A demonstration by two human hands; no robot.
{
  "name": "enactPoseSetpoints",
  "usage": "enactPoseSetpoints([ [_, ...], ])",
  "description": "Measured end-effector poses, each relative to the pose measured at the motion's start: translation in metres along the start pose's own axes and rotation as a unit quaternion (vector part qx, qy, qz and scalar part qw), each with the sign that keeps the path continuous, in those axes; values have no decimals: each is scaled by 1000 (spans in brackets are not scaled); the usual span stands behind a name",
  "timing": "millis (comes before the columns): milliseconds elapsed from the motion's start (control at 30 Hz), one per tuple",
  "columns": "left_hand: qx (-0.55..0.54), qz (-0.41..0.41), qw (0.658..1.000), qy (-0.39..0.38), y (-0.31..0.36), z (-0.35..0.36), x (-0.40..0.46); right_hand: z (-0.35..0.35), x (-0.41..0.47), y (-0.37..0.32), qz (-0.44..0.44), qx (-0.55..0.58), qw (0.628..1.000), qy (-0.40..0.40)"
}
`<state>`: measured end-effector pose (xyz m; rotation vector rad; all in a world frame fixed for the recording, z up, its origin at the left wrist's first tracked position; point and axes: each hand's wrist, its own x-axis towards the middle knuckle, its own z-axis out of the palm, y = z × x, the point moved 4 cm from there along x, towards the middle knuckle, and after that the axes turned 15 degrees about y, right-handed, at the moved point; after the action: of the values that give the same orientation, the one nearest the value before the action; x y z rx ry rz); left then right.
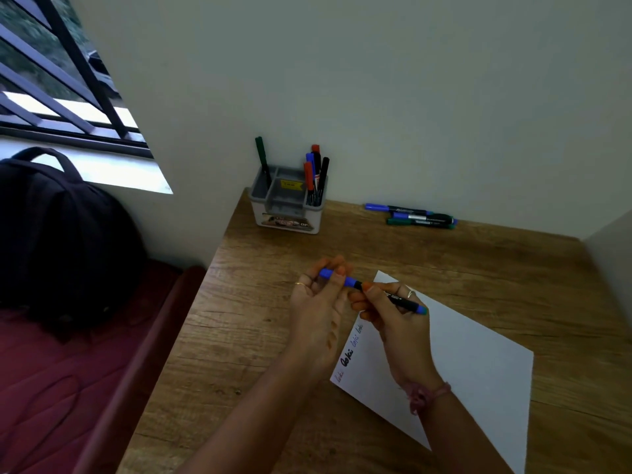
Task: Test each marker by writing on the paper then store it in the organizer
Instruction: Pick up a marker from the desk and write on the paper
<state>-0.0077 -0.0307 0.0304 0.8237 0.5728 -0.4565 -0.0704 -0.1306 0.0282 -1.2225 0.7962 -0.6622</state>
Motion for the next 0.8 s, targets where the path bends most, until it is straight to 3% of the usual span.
enactPoseSetpoints([
  [133, 47, 32, 998, -29, 10, 2, 9, 7, 7, -2, -30, -41, 998, -24],
  [200, 63, 95, 992, -45, 32, 7, 16, 3, 15, -1, -73, -167, 980, -77],
  [267, 82, 178, 979, -48, 71, 16, 27, -9, 31, 5, -186, -385, 899, -96],
  [333, 102, 258, 960, -44, 115, 27, 41, -23, 51, 15, -253, -490, 830, -85],
  [500, 135, 451, 882, 4, 204, 47, 73, -40, 73, 47, -280, -562, 772, -98],
  [600, 147, 502, 852, 40, 234, 53, 92, -41, 74, 51, -281, -562, 773, -87],
  [800, 174, 495, 850, 50, 226, 64, 132, -40, 76, 51, -285, -557, 775, -85],
])
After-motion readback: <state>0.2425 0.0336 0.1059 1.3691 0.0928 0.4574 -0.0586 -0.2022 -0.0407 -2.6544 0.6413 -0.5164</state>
